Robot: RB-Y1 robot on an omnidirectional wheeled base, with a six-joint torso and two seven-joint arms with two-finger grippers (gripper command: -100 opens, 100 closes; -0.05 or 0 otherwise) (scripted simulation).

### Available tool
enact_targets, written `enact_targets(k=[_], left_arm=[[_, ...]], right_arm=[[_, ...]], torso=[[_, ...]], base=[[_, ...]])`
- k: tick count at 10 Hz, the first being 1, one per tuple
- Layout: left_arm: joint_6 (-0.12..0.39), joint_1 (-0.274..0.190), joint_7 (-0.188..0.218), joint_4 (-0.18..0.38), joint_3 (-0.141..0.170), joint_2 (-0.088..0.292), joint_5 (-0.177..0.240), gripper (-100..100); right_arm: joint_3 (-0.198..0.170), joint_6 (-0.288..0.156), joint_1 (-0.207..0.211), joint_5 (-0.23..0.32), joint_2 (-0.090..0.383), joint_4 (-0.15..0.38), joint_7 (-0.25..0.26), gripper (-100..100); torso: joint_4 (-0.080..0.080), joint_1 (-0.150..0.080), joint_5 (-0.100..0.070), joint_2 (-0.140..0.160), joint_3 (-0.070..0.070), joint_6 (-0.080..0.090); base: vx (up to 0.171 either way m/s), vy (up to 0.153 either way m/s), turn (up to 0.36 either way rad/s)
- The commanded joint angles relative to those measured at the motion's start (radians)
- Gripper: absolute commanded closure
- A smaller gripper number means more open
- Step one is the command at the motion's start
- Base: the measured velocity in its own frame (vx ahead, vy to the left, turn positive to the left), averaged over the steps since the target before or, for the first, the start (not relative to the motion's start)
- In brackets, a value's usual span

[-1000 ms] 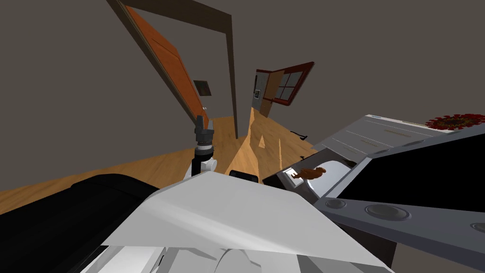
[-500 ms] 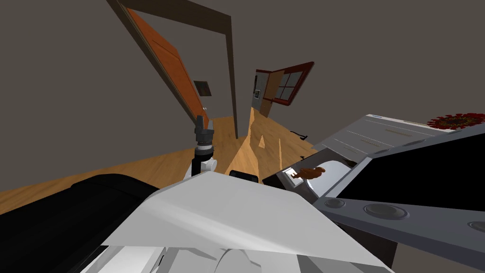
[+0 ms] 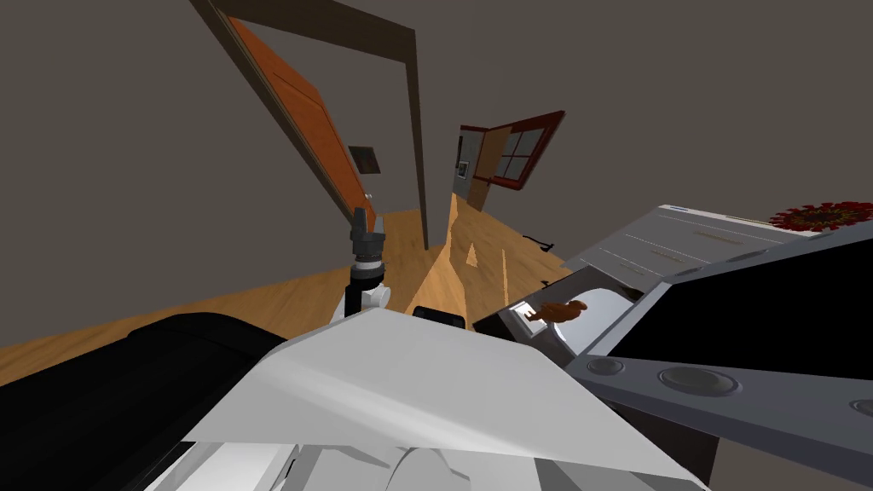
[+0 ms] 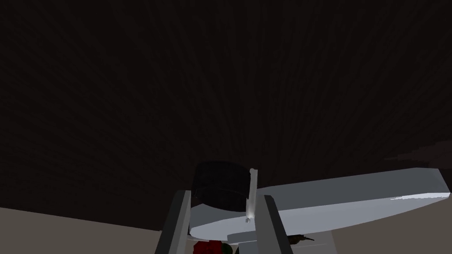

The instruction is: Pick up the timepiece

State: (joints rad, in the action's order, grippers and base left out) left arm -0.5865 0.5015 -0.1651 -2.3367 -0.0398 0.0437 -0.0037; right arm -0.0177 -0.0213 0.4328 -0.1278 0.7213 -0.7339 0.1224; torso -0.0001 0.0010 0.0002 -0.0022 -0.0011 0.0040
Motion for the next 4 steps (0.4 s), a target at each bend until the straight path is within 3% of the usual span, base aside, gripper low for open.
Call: enact_targets(k=[1,2,3,4], left_arm=[[0.000,0.000,0.000,0.000,0.000,0.000,0.000,0],[0.000,0.000,0.000,0.000,0.000,0.000,0.000,0],[0.000,0.000,0.000,0.000,0.000,0.000,0.000,0],[0.000,0.000,0.000,0.000,0.000,0.000,0.000,0]], right_arm=[[-0.011,-0.005,0.030,-0.020,0.019,-0.033,-0.009,100],[-0.017,-0.009,0.047,-0.031,0.030,-0.053,-0.013,100],[-0.011,-0.010,0.035,-0.022,0.021,-0.042,-0.009,100],[-0.011,-0.011,0.036,-0.023,0.022,-0.044,-0.010,0]], torso=[[0.000,0.000,0.000,0.000,0.000,0.000],[0.000,0.001,0.000,0.000,0.000,0.000],[0.000,0.001,0.000,-0.001,0.000,0.000],[0.000,-0.001,0.000,0.000,0.000,-0.001]], base=[[0.022,0.052,-0.018],[0.022,0.053,-0.016],[0.009,0.024,-0.009],[0.001,0.005,-0.001]])
